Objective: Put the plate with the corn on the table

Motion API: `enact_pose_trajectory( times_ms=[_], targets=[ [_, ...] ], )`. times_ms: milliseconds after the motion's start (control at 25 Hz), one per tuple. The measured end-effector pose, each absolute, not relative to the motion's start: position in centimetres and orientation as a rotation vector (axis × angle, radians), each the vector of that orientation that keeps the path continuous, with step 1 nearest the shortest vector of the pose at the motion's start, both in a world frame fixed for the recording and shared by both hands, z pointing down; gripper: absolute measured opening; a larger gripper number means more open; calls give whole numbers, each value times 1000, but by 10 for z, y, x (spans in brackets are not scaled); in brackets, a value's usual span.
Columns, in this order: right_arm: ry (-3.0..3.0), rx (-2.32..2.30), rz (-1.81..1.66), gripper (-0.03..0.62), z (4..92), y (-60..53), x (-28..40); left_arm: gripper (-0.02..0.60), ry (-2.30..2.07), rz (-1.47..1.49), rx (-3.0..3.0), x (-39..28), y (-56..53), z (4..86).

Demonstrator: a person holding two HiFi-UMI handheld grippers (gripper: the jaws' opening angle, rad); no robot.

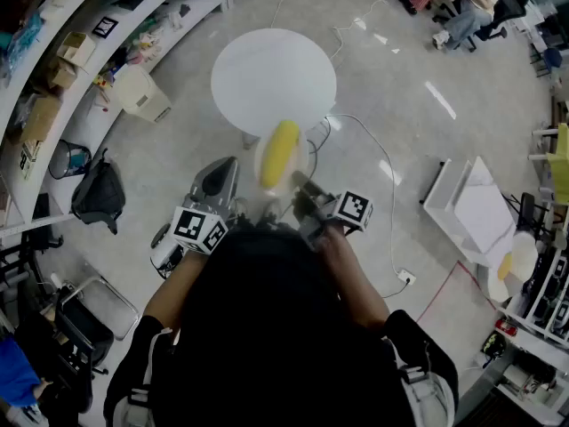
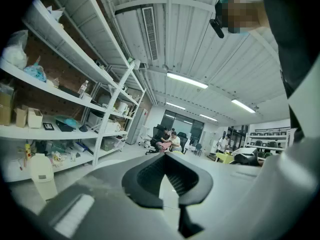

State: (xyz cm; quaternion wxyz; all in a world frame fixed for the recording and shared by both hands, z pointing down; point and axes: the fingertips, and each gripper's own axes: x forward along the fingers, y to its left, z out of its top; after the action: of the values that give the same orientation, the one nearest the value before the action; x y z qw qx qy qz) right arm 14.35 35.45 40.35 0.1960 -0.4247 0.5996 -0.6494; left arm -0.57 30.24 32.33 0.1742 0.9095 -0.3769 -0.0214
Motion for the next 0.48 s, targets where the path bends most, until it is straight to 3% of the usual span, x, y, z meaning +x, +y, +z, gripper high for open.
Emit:
enact_pose_trajectory(
  times_ms=[480],
  targets=[
    [1667,-1183,-1814,31,401,358,142,5,-1075,-60,2569,-6,307,325]
  ],
)
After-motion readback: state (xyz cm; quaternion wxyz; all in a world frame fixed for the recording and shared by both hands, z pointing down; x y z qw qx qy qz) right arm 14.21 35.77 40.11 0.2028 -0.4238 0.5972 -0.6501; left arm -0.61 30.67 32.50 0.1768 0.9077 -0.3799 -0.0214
